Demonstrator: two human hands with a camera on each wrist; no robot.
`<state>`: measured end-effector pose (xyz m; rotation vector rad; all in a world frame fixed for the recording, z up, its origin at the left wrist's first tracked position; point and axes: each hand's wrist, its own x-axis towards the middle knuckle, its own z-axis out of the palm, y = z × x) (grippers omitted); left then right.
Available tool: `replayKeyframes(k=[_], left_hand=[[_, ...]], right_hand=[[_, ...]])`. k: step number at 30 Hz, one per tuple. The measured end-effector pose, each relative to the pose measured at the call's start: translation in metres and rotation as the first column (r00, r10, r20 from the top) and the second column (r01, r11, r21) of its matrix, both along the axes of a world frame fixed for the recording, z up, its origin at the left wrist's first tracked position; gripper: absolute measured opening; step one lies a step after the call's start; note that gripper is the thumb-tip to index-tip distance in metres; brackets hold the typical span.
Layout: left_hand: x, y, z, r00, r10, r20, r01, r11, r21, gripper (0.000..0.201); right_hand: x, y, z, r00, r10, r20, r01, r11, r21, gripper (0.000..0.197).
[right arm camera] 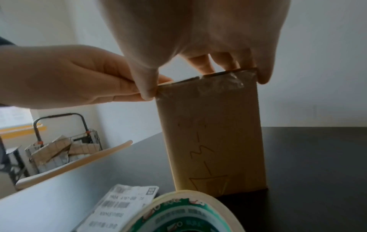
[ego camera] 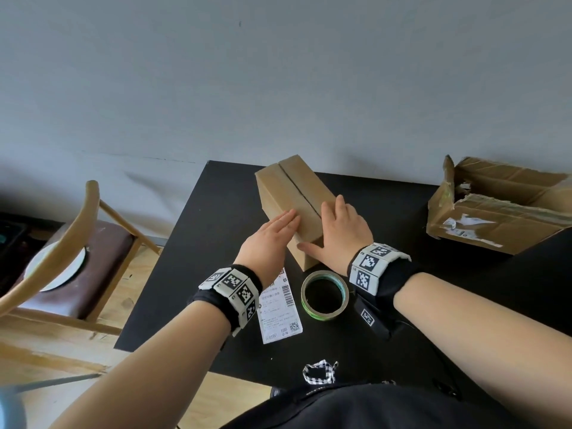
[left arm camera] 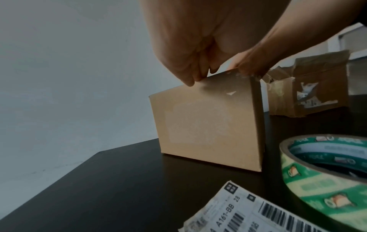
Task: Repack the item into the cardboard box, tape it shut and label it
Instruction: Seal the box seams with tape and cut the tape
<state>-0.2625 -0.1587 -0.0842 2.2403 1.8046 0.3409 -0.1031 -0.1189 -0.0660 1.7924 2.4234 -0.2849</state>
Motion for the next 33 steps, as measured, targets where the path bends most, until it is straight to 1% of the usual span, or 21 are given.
replayKeyframes(k=[3,6,9,11,13,16,19,22,24,26,28,30,33], left_hand=[[0.0,0.006,0.002,0.997,0.076,0.015,-0.076,0.997,0.017,0.062],[0.0,0.014,0.003,0.995,0.096,-0.011,-0.095,0.994,0.054,0.051],[0.0,0.019,0.003,0.986,0.162,-0.035,-0.161,0.986,0.041,0.056],[0.0,0.021,0.003,0.976,0.216,-0.036,-0.217,0.976,-0.001,0.059],[0.001,0.021,0.004,0.968,0.248,-0.029,-0.25,0.966,-0.063,0.06],[0.005,0.02,0.009,0.965,0.262,0.009,-0.26,0.961,-0.096,0.054],[0.008,0.019,0.015,0.947,0.305,0.099,-0.299,0.952,-0.071,0.047],[0.005,0.019,0.019,0.894,0.393,0.214,-0.385,0.92,-0.076,0.043],[0.003,0.02,0.019,0.877,0.413,0.248,-0.405,0.911,-0.083,0.044],[0.002,0.022,0.016,0.885,0.395,0.247,-0.382,0.919,-0.102,0.045],[0.004,0.022,0.012,0.895,0.379,0.236,-0.36,0.925,-0.121,0.046],[0.005,0.02,0.01,0.901,0.371,0.224,-0.348,0.927,-0.138,0.053],[0.002,0.02,0.014,0.93,0.32,0.183,-0.293,0.943,-0.16,0.067]], right_hand=[[0.003,0.007,0.005,1.0,0.001,-0.025,-0.002,1.0,-0.019,0.092],[0.018,0.019,0.012,0.996,0.085,-0.004,-0.085,0.996,-0.04,0.089],[0.036,0.027,0.019,0.987,0.158,0.026,-0.157,0.987,-0.044,0.083],[0.044,0.03,0.02,0.984,0.172,0.05,-0.171,0.985,-0.026,0.076],[0.049,0.03,0.019,0.987,0.146,0.06,-0.147,0.989,0.012,0.069],[0.055,0.027,0.016,0.997,0.058,0.057,-0.062,0.995,0.081,0.071],[0.053,0.026,0.011,0.999,-0.042,-0.017,0.043,0.998,0.046,0.07],[0.05,0.033,0.008,0.985,-0.107,-0.138,0.104,0.994,-0.029,0.062],[0.05,0.039,0.01,0.972,-0.127,-0.196,0.115,0.991,-0.075,0.055],[0.051,0.043,0.014,0.971,-0.132,-0.197,0.117,0.989,-0.085,0.052],[0.049,0.039,0.017,0.976,-0.165,-0.145,0.159,0.986,-0.055,0.058],[0.043,0.027,0.019,0.974,-0.211,-0.077,0.21,0.977,-0.021,0.072],[0.028,0.008,0.012,0.983,-0.179,-0.039,0.178,0.984,-0.031,0.085]])
